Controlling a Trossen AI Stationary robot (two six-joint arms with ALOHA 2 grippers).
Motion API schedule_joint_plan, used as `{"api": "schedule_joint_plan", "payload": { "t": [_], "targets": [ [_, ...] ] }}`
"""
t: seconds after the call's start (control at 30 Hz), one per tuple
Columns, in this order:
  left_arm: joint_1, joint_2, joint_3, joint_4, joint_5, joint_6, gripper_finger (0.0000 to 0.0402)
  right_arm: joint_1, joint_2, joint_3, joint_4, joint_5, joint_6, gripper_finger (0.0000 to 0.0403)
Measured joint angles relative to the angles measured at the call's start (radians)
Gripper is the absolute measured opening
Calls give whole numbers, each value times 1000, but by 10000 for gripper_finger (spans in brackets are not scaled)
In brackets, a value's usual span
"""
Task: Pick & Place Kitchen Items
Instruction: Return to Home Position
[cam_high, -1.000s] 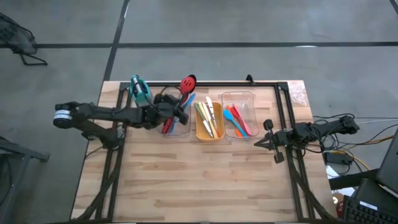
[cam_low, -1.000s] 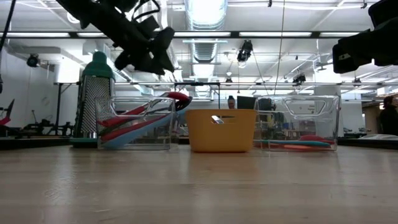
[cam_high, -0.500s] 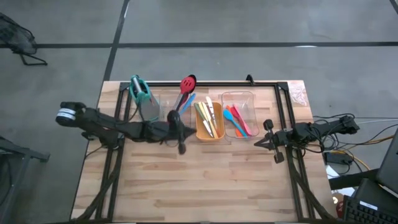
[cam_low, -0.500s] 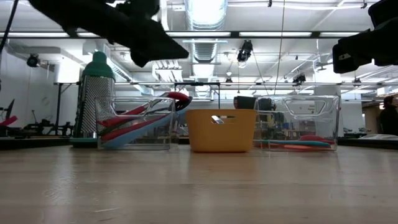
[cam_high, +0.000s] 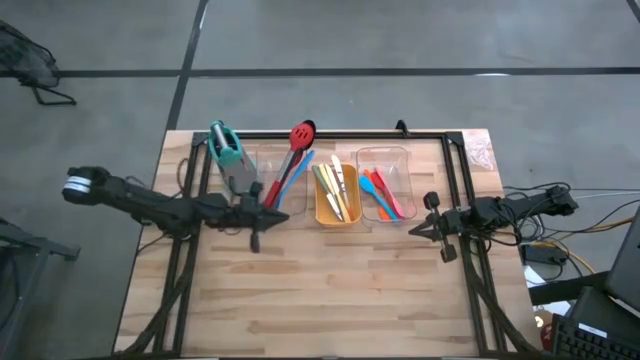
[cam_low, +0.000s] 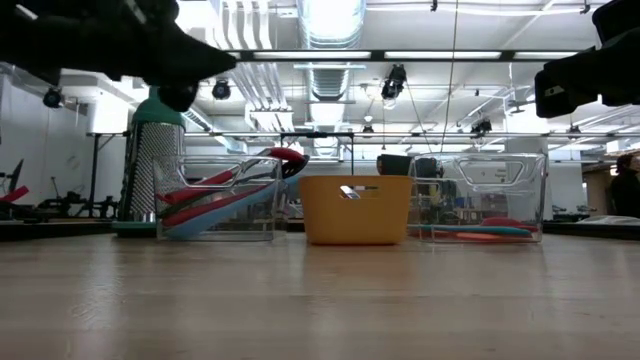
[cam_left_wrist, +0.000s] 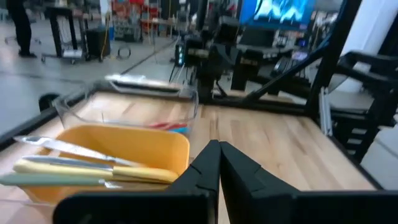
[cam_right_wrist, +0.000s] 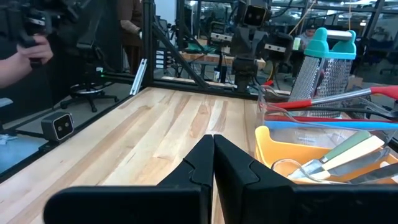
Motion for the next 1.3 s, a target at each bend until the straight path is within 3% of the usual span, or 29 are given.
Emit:
{"api": "schedule_joint_plan", "payload": {
  "t": [0.53, 1.0, 1.3],
  "targets": [
    [-1, -401, -197, -18, 12, 53, 19, 0, 0, 0, 0, 0, 1, 9],
    [-1, -651, -285, -180, 16, 76, 21, 0, 0, 0, 0, 0, 1, 8],
    [0, -846, -298, -382, 16, 75, 12, 0, 0, 0, 0, 0, 1, 8]
  ]
}}
